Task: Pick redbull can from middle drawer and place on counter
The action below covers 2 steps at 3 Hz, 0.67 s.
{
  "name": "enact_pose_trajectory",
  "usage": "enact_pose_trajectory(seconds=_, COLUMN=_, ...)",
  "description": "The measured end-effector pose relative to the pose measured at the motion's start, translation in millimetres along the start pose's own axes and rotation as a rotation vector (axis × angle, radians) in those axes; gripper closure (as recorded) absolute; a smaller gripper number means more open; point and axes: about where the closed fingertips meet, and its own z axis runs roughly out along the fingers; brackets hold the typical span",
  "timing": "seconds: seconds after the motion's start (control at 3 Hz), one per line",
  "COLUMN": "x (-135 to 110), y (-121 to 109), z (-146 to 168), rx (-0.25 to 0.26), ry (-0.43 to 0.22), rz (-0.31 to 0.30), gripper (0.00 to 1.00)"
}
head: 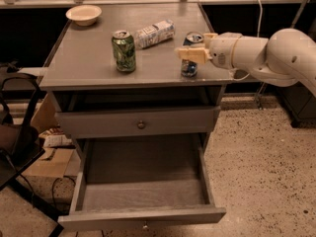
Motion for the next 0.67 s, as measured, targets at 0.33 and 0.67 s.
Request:
enact_pose_trajectory(seconds=0.33, x=-8.5, y=-3.1, z=1.2, rx=0.000, ry=-0.016, rz=-0.007, gripper=0.00)
enact_pose_trajectory(seconds=0.67, x=-43.2, y=-18.7, z=-11.0, rx=0.022, ry=-0.047, rz=-0.026, gripper=0.00)
